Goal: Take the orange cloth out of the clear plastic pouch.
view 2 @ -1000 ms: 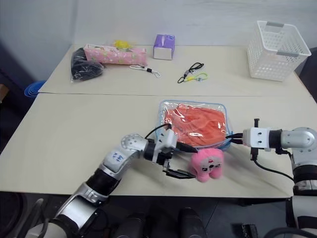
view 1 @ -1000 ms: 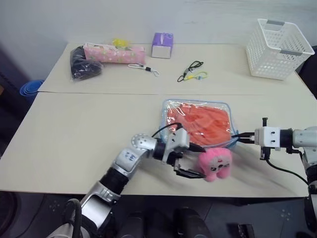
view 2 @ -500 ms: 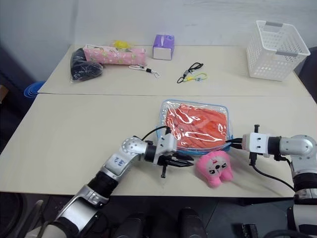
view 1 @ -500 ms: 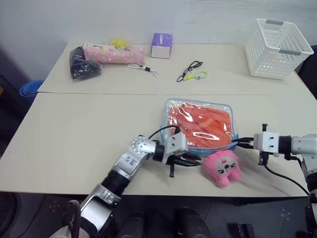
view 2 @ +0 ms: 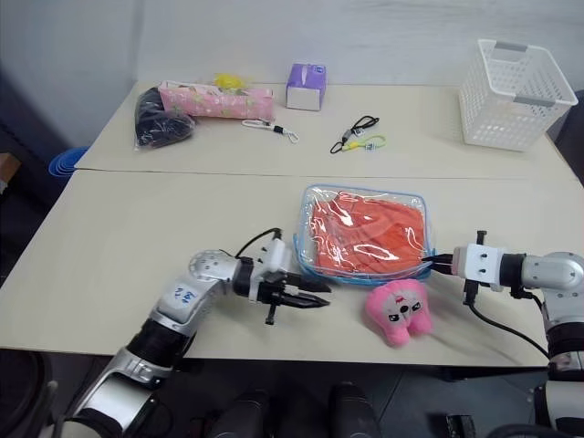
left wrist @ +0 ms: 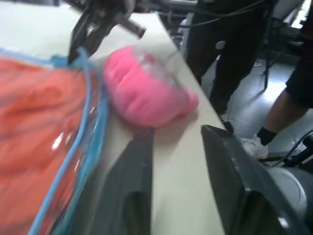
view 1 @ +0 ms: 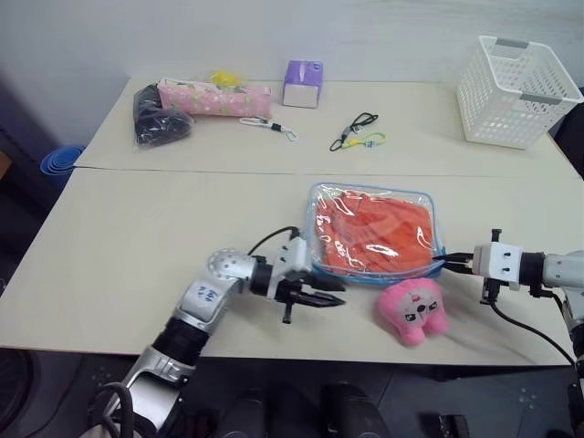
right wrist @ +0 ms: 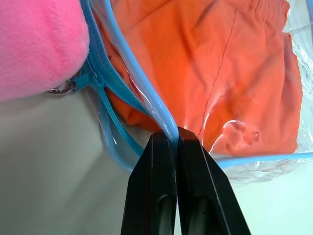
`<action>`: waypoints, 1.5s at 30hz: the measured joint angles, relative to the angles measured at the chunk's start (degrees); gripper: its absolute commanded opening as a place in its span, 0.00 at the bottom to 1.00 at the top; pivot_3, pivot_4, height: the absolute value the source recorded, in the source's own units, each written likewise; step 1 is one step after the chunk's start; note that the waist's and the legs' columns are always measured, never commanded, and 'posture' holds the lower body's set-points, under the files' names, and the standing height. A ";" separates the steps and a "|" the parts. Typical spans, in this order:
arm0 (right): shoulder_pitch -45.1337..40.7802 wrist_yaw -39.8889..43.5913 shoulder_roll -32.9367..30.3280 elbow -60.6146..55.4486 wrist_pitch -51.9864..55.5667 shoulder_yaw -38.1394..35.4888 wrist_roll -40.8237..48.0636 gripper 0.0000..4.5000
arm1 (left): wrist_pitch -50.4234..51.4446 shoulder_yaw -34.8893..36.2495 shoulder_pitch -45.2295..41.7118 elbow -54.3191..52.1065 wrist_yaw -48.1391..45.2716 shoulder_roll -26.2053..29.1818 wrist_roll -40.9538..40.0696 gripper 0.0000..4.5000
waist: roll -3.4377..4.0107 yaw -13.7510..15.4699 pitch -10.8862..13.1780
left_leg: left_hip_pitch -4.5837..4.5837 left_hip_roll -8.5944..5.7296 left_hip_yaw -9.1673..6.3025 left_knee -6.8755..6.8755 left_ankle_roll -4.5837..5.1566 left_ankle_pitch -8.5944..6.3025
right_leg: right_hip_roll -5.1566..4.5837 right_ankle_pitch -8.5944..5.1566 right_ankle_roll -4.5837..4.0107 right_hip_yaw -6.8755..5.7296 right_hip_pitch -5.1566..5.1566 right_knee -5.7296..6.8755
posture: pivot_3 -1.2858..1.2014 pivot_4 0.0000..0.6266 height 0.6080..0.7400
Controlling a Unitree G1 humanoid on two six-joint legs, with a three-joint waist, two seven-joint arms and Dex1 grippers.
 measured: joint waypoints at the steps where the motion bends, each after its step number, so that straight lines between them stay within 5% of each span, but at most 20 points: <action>1: 0.00 0.02 0.00 0.00 0.25 0.00 0.10 0.00 | -0.96 -0.98 -0.31 0.27 1.30 -1.97 0.89 0.59 | 0.00 -0.05 0.00 | 0.01 0.00 0.01 0.00 0.00 0.00 | 0.01 0.00 0.00 0.00 -0.01 0.01 | 0.52 0.24 1.00; 3: 0.06 0.17 0.00 -0.07 0.57 0.00 0.40 0.00 | -2.24 -1.92 -0.34 0.65 3.64 -5.05 1.96 0.71 | -0.01 -0.09 0.00 | 0.01 0.01 0.02 0.00 0.00 0.00 | 0.02 0.00 0.00 0.01 -0.02 0.03 | 0.52 0.24 1.00; 11: 2.15 1.57 0.00 -2.59 3.25 0.00 2.17 0.00 | -9.33 -8.52 -0.55 8.16 11.16 -10.97 10.99 0.71 | -0.01 -0.04 0.00 | 0.05 0.01 0.07 -0.01 0.00 0.00 | 0.03 0.00 0.00 0.08 -0.01 0.04 | 0.52 0.24 1.00; 14: 3.05 1.91 0.00 -4.38 4.51 0.00 2.54 0.00 | -11.26 -9.93 -0.72 11.41 14.21 -13.65 13.54 0.58 | -0.01 0.20 0.00 | 0.06 0.01 0.07 -0.01 0.01 0.01 | 0.02 0.01 0.01 0.09 0.00 0.04 | 0.52 0.24 1.00; 21: 4.41 1.97 -0.01 -7.10 6.70 0.00 3.35 0.00 | -15.14 -11.17 -0.76 13.34 16.20 -14.09 16.38 0.12 | -0.01 0.37 0.00 | 0.07 0.01 0.09 -0.01 0.01 0.01 | 0.01 0.01 0.01 0.11 -0.01 0.03 | 0.52 0.24 1.00; 23: 4.44 1.96 -0.01 -7.13 6.69 0.00 3.42 0.00 | -15.57 -10.91 -0.67 13.06 15.58 -12.58 16.27 0.00 | -0.01 0.41 0.00 | 0.07 0.01 0.08 -0.01 0.01 0.01 | 0.02 0.01 0.01 0.10 -0.01 0.03 | 0.52 0.24 1.00; 35: 2.58 3.40 -0.62 -1.77 -0.47 -0.03 3.39 0.00 | -10.71 4.45 2.56 3.86 2.86 10.21 3.57 0.00 | 0.01 -0.35 0.00 | 0.10 0.06 0.04 -0.04 -0.05 0.04 | 0.03 0.00 0.00 0.07 -0.03 0.07 | 0.52 0.24 1.00; 45: -1.63 6.40 -0.58 4.32 -8.41 0.26 2.80 0.00 | -7.71 20.62 -0.74 17.51 -2.50 25.46 -2.96 0.00 | 0.01 -0.42 0.00 | 0.04 0.05 -0.05 -0.06 -0.03 0.03 | -0.01 0.00 0.00 -0.05 -0.05 0.05 | 0.52 0.24 1.00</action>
